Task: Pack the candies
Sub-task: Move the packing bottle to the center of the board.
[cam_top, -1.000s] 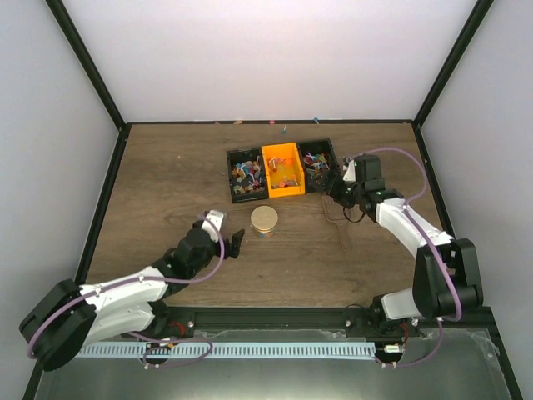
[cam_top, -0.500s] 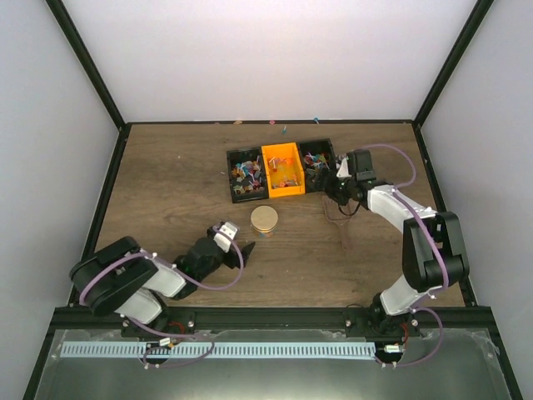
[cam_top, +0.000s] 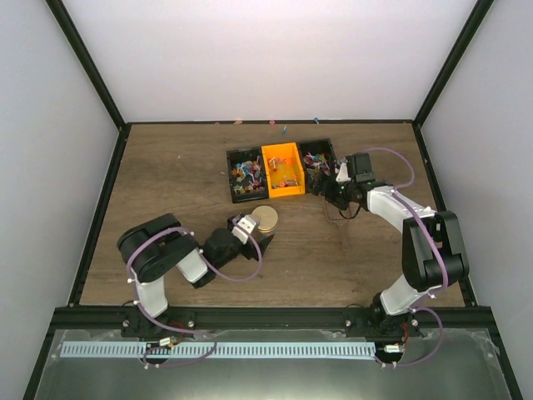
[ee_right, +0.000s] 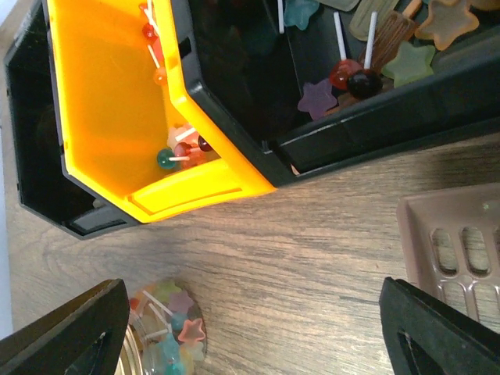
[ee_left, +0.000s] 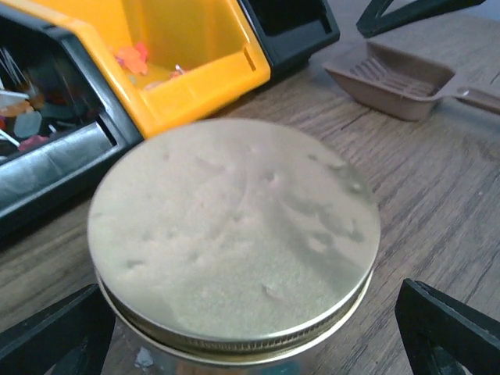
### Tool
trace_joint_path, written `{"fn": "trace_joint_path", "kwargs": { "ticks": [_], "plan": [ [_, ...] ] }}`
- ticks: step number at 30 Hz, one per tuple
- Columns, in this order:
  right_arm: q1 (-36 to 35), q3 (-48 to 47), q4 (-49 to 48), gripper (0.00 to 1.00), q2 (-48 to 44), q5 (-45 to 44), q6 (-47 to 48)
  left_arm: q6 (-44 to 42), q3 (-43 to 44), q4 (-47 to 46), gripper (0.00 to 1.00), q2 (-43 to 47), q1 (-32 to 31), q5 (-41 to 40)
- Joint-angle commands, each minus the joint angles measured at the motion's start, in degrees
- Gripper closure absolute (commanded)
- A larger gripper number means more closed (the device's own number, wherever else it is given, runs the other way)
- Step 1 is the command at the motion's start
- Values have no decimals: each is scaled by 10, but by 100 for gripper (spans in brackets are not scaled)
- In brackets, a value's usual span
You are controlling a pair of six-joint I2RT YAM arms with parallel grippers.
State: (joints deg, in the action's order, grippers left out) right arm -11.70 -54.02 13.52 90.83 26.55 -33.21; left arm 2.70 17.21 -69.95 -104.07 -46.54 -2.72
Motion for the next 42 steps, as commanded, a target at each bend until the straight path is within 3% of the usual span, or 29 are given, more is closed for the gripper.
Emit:
{"fn": "trace_joint_path", "kwargs": {
  "ticks": [1,9,12,24,38,40,42],
  "plan": [
    [0,-3,22,11,-4,-3,21,-16,18,-48,0,-34,-1,10],
    [1,-15,30,11,5,-3,34,-23,70,-47,1,-89,7,15],
    [1,-22,29,11,20,1,34,-28,69,-43,7,-92,10,18],
    [1,-60,29,11,56,10,38,-63,75,-37,4,-122,15,18],
    [1,-49,20,11,66,21,35,-52,73,-44,23,-123,15,12],
    [0,-49,18,11,66,21,36,-52,75,-42,20,-121,15,13],
    [0,-50,18,11,68,21,36,-50,81,-36,8,-122,15,8]
  ]
}}
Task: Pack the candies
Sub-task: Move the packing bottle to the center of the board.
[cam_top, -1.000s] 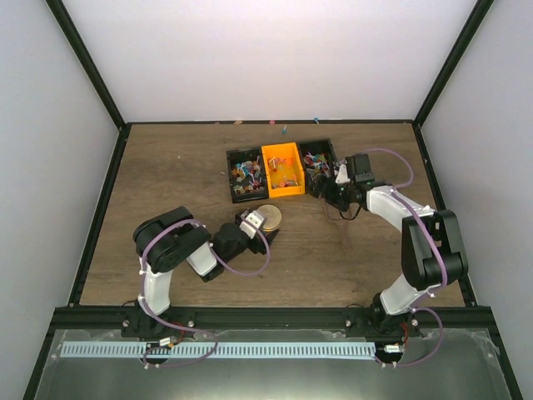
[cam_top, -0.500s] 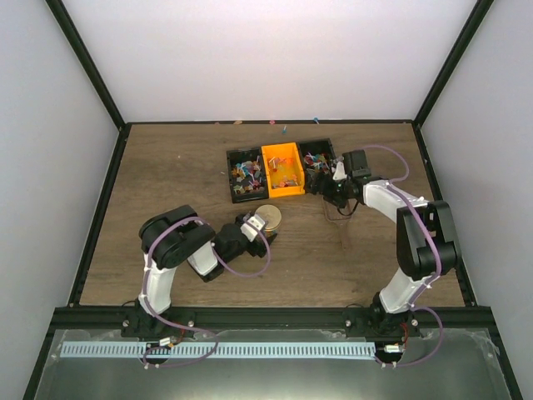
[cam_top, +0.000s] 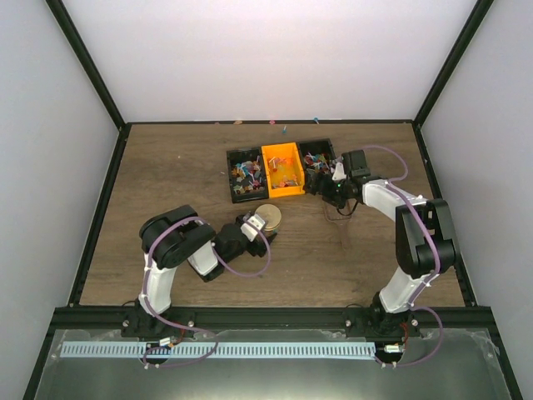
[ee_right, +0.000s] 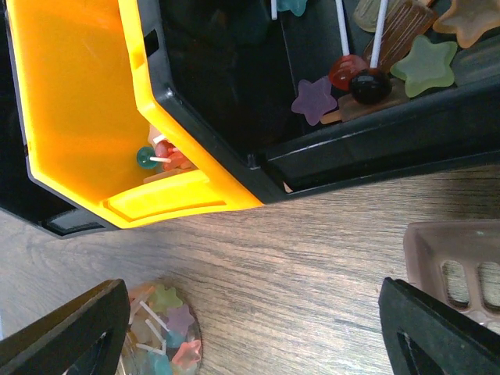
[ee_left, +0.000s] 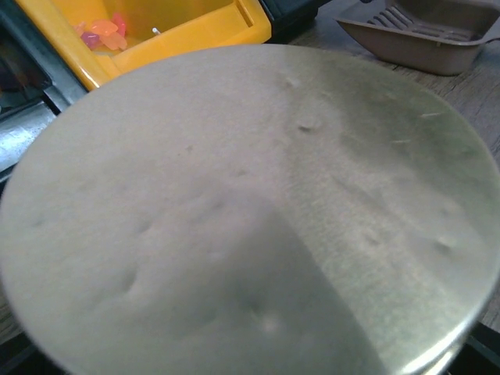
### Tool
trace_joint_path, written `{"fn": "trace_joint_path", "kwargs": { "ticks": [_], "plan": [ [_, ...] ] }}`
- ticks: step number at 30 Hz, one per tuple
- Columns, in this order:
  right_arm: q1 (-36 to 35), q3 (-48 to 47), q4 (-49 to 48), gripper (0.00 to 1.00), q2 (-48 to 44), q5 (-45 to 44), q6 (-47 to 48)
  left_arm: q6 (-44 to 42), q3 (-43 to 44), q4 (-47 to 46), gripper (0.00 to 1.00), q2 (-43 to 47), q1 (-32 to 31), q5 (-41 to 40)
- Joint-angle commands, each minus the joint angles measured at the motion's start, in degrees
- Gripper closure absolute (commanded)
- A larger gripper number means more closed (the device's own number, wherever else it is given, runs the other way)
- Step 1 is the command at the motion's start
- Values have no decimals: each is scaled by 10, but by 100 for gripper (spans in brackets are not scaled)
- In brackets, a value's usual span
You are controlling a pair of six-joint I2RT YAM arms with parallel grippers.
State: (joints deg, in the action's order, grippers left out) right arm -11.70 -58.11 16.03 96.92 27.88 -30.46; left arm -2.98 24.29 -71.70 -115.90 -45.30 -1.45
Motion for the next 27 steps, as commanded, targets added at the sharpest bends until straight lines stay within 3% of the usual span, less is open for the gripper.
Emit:
{"fn": "trace_joint_path", "kwargs": {
  "ticks": [1,8,20,24,27],
  "plan": [
    [1,-9,-7,11,8,9,8,9,15,-13,7,-4,2,-7],
    [1,-7,-13,11,13,10,10,18,40,7,13,-13,3,-7],
    [0,0,-27,12,5,49,26,4,-10,-23,19,-7,3,15],
    [-7,21,-64,29,-2,132,41,-17,-46,-22,19,15,2,44],
    [-29,29,-68,37,1,160,60,-36,-64,-2,19,37,3,79]
  ]
}}
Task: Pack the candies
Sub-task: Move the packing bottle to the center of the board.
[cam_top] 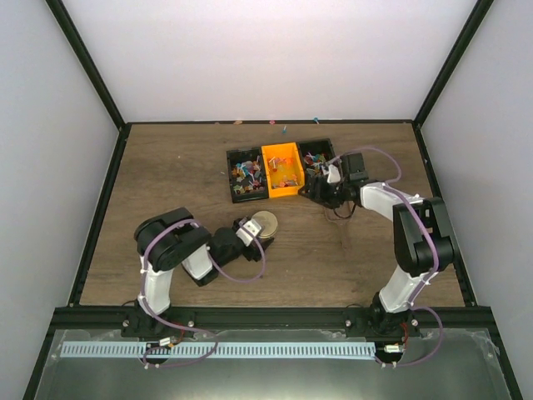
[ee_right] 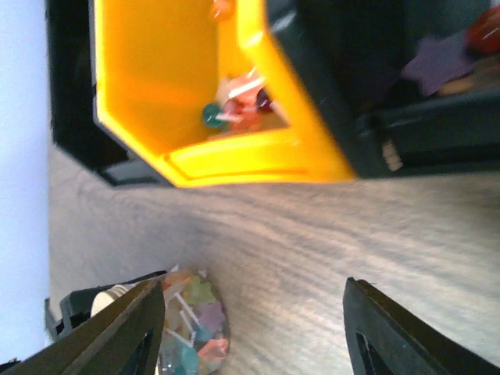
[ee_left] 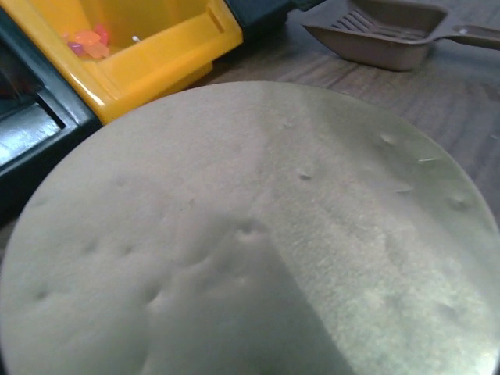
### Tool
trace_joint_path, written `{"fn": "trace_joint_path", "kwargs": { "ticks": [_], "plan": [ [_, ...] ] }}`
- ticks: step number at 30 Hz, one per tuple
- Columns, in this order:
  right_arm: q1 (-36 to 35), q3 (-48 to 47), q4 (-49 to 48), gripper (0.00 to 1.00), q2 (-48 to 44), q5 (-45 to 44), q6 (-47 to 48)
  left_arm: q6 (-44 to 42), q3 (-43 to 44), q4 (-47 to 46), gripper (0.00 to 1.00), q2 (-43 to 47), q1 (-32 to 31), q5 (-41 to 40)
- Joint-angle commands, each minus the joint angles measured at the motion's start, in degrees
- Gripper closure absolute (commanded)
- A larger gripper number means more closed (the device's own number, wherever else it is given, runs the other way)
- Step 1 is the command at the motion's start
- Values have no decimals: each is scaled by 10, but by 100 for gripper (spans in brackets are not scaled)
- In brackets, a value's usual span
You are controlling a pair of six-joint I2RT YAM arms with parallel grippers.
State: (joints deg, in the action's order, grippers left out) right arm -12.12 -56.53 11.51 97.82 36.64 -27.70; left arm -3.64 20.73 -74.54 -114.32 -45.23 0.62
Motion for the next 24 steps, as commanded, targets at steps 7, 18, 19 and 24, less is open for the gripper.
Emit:
{"fn": "trace_joint_path", "kwargs": {
  "ticks": [7,18,19,24],
  "plan": [
    [-107,-4,-11,50,1,64,63,-42,-60,39,18,41,0,72],
    [-173,-18,4,66,11,18,62,0,-75,-53,15,-22,0,71],
    [-174,-16,4,67,11,18,62,2,-75,-57,16,-25,0,70],
    [-180,-22,8,78,15,18,64,7,-76,-62,16,-33,0,63]
  ]
}}
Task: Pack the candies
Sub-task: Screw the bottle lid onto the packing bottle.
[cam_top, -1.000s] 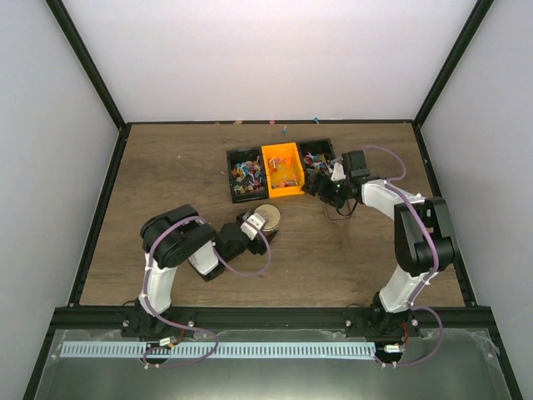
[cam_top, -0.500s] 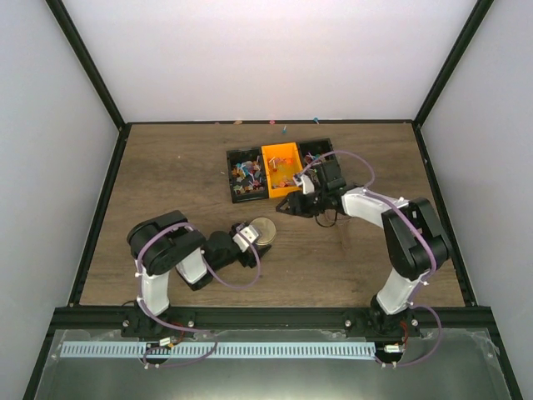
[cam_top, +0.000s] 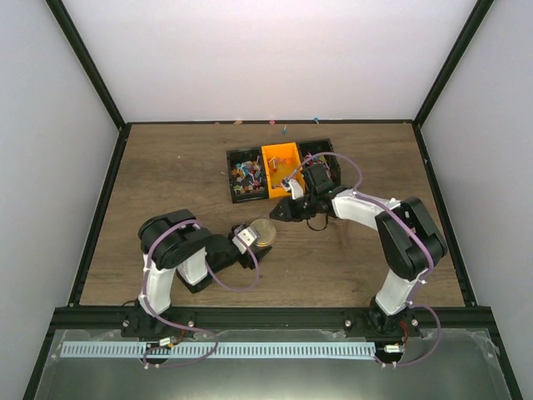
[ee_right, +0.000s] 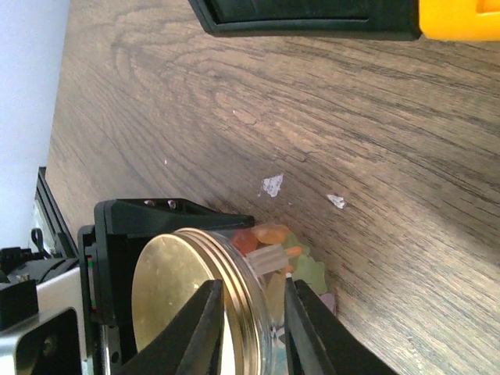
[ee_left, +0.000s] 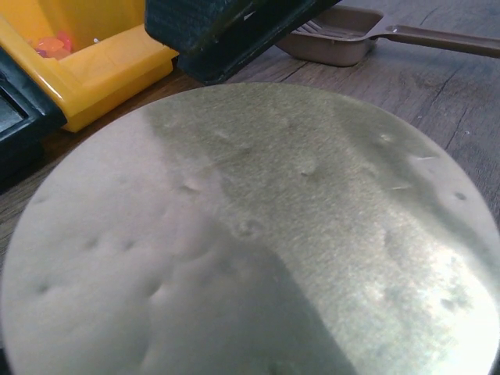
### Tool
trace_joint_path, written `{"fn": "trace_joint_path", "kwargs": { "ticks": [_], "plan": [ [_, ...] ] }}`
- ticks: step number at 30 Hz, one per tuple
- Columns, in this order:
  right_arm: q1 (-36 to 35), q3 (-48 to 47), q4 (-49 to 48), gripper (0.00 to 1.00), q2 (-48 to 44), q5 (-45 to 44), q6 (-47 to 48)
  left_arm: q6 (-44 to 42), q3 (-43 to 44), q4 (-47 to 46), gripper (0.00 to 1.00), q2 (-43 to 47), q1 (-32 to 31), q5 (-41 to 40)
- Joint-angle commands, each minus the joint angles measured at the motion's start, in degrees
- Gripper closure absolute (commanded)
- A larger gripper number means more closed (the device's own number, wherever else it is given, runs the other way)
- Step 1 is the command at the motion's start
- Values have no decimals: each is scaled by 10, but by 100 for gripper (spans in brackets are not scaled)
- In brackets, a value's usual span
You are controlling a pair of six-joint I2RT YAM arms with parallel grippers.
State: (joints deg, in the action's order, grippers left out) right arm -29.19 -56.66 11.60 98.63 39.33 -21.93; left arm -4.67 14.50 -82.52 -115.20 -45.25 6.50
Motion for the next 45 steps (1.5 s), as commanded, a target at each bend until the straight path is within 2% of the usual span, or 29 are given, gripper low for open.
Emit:
{"fn": "trace_joint_path", "kwargs": {
  "ticks": [1,13,20,26,31,36,45],
  "plan": [
    [-10,-22,9,80,9,-5,6,19,-14,15,16,-26,0,3],
    [-29,-15,6,82,18,26,12,18,-11,23,16,-23,0,-10],
    [-29,21,-3,93,8,42,6,19,-9,30,16,-17,0,-25],
    [-33,73,-30,95,-2,84,-7,14,-3,50,16,-6,0,-46],
    [-59,91,-23,99,-17,84,-11,18,-1,55,16,-8,0,-55],
    [-87,124,-16,99,-47,77,-18,20,-2,54,16,-10,0,-56],
    [-90,193,7,99,-123,76,-19,28,-5,40,16,-20,0,-56]
  ]
}}
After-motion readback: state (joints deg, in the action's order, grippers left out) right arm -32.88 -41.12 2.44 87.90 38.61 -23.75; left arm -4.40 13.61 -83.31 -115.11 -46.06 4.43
